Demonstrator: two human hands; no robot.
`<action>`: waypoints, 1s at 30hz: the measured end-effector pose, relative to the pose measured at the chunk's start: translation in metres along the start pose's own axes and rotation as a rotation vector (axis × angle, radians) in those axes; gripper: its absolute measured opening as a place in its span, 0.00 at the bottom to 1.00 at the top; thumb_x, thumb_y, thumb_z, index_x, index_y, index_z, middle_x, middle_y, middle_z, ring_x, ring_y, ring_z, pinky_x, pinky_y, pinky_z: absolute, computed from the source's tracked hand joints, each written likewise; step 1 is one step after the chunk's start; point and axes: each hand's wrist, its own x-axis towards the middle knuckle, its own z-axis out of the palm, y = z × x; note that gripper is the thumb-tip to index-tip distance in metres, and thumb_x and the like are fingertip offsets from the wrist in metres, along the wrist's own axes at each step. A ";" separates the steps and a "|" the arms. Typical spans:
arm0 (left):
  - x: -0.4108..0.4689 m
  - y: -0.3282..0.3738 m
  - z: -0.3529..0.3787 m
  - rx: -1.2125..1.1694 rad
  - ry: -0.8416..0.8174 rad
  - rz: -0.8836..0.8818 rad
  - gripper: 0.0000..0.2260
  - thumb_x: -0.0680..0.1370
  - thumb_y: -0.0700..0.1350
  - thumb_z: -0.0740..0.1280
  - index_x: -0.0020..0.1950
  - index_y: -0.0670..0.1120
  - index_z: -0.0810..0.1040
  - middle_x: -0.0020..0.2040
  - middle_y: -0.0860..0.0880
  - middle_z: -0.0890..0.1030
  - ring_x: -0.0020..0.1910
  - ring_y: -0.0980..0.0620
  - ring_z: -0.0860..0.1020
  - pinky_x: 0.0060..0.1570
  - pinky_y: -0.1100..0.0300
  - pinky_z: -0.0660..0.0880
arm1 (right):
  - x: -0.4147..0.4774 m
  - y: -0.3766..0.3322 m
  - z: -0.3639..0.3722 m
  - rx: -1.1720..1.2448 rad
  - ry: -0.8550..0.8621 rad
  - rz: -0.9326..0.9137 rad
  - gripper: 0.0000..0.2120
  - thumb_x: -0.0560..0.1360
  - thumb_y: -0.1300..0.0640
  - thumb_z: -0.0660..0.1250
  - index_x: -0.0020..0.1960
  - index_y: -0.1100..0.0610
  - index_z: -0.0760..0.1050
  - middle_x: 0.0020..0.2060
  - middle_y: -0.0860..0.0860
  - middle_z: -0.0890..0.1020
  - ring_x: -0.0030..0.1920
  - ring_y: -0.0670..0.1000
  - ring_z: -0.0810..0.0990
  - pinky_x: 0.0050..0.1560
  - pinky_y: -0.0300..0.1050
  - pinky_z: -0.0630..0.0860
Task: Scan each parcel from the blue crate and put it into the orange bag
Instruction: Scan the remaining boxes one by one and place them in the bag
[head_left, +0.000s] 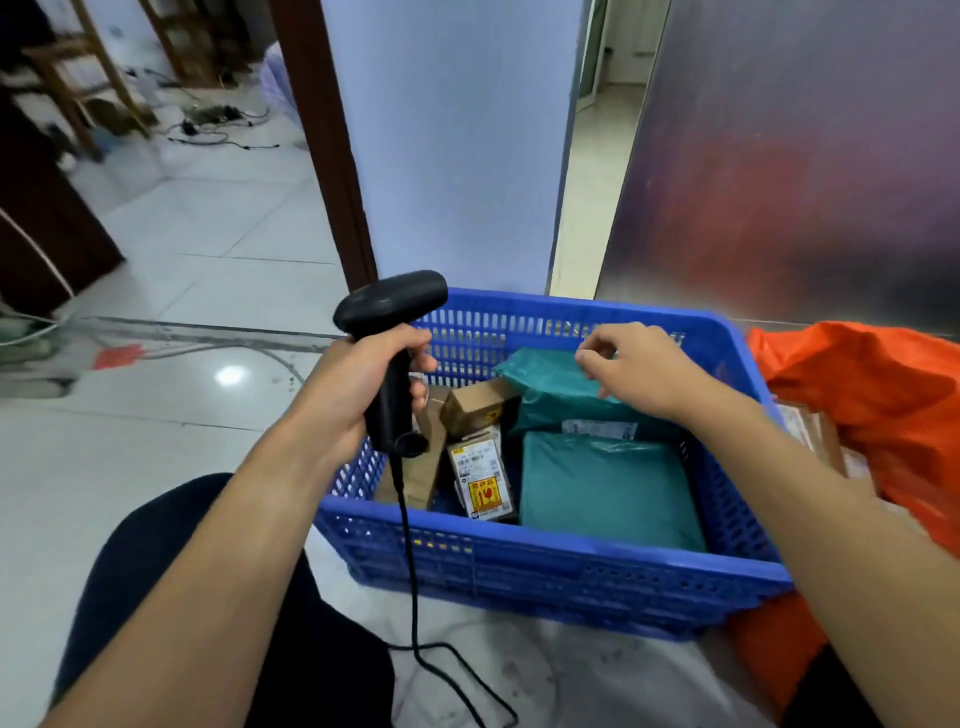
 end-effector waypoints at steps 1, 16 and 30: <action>0.001 0.003 -0.007 0.002 0.018 -0.005 0.07 0.80 0.43 0.69 0.43 0.43 0.78 0.36 0.46 0.80 0.27 0.51 0.72 0.31 0.59 0.74 | 0.005 -0.005 0.007 0.003 -0.013 -0.004 0.08 0.80 0.53 0.64 0.48 0.53 0.80 0.45 0.49 0.85 0.47 0.55 0.84 0.57 0.52 0.79; 0.024 0.030 -0.061 0.025 0.221 -0.012 0.04 0.79 0.43 0.72 0.46 0.44 0.80 0.35 0.47 0.82 0.27 0.51 0.75 0.33 0.59 0.79 | 0.069 -0.048 0.115 -0.124 -0.218 -0.093 0.10 0.80 0.48 0.66 0.58 0.52 0.79 0.52 0.50 0.84 0.53 0.54 0.81 0.56 0.50 0.78; 0.035 0.045 -0.092 0.061 0.252 0.023 0.04 0.79 0.44 0.73 0.48 0.44 0.82 0.37 0.47 0.86 0.29 0.52 0.77 0.36 0.57 0.79 | 0.138 -0.103 0.226 -0.279 -0.437 -0.197 0.36 0.81 0.54 0.66 0.83 0.55 0.52 0.82 0.53 0.54 0.71 0.62 0.72 0.67 0.56 0.70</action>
